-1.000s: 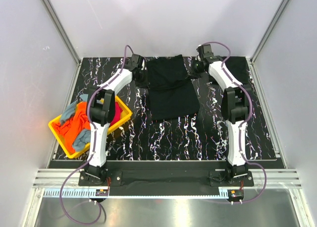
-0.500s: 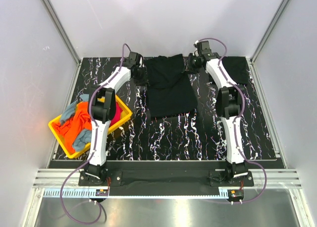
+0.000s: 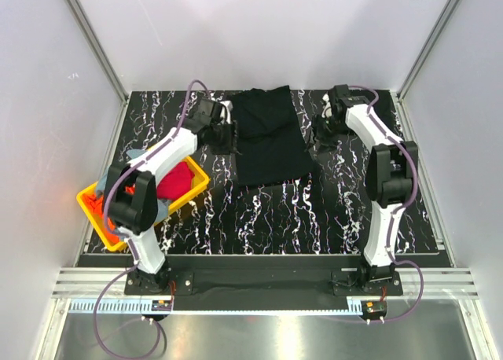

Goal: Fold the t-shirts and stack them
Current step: Fold the tshirt

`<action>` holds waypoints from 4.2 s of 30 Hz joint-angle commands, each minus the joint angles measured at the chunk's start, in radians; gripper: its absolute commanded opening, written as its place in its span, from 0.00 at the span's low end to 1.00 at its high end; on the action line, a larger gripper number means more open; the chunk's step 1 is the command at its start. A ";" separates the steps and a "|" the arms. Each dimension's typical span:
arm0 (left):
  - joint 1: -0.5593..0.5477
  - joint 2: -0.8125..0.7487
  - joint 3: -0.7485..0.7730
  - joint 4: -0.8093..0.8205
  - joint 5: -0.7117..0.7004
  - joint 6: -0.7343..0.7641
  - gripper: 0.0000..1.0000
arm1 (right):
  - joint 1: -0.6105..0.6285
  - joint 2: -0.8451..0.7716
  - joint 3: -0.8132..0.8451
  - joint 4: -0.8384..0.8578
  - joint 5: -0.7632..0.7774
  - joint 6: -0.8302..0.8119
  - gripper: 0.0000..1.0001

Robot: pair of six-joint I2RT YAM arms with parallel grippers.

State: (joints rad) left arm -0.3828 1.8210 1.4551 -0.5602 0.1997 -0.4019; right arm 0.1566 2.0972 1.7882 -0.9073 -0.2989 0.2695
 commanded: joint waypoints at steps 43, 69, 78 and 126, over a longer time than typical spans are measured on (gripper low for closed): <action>-0.113 -0.104 -0.444 0.229 -0.022 -0.100 0.00 | -0.035 -0.410 -0.815 0.479 -0.060 0.131 0.00; -0.094 0.029 -0.047 0.089 0.010 0.001 0.42 | -0.034 -0.428 -0.615 0.501 -0.123 0.174 0.36; -0.028 0.317 0.247 0.042 -0.014 0.049 0.42 | -0.032 -0.132 -0.428 0.562 -0.192 0.154 0.39; -0.120 -0.235 -0.565 0.250 0.176 -0.049 0.44 | -0.034 -0.519 -0.947 0.469 -0.161 0.163 0.39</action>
State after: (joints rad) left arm -0.4942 1.5768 0.8978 -0.3832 0.3450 -0.4381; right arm 0.1234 1.6096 0.8440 -0.4980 -0.4202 0.4484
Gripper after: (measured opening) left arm 0.445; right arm 0.398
